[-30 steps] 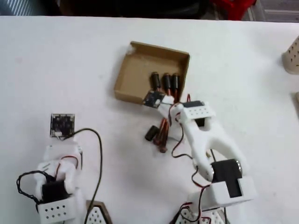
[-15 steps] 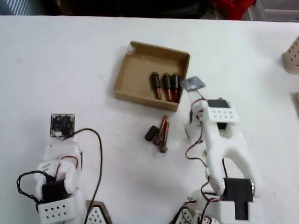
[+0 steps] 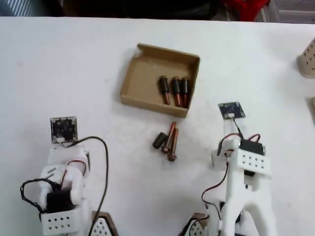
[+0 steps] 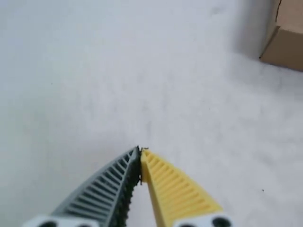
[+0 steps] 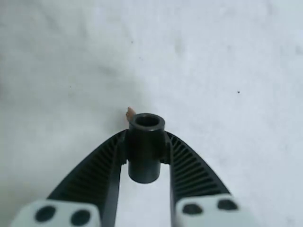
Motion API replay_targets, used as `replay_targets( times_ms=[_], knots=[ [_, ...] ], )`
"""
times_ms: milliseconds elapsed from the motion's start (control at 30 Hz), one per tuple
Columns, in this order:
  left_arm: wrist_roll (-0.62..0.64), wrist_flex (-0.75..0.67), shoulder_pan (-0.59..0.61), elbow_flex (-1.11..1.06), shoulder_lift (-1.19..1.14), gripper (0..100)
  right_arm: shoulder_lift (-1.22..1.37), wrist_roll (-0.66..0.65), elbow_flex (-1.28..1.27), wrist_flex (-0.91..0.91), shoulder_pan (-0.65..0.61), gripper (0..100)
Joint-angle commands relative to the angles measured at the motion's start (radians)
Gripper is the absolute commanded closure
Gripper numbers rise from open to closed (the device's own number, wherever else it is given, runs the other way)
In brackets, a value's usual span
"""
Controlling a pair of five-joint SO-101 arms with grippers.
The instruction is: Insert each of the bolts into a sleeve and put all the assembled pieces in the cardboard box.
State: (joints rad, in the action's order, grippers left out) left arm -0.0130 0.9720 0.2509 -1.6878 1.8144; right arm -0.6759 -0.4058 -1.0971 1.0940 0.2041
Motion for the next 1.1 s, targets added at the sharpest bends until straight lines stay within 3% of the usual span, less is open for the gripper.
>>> replay_targets(
  times_ms=[0,233,333,467,633,833,1067],
  knots=[
    [0.012,-0.026,-0.018,0.117,-0.007,98,-0.054,0.002,-0.005,-0.008,0.044,98.1],
    [0.109,-0.023,-0.022,0.46,-0.449,98,-0.054,0.002,-0.006,-0.01,0.12,98.1],
    [0.12,-0.021,-0.087,0.612,-0.67,98,-0.061,0.002,-0.029,-0.035,0.139,98.1],
    [0.199,-0.025,-0.248,0.697,-0.808,98,-0.054,0.002,-0.041,-0.062,0.14,98.1],
    [0.302,-0.052,-0.515,0.712,-0.82,98,-0.054,0.002,-0.041,-0.064,0.14,98.1],
    [0.394,-0.204,-0.765,0.713,-0.901,98,-0.054,0.002,-0.041,-0.064,0.14,98.1],
    [0.394,-0.396,-0.966,0.749,-1.185,98,-0.054,0.002,-0.043,-0.064,0.142,98.1]
  ],
)
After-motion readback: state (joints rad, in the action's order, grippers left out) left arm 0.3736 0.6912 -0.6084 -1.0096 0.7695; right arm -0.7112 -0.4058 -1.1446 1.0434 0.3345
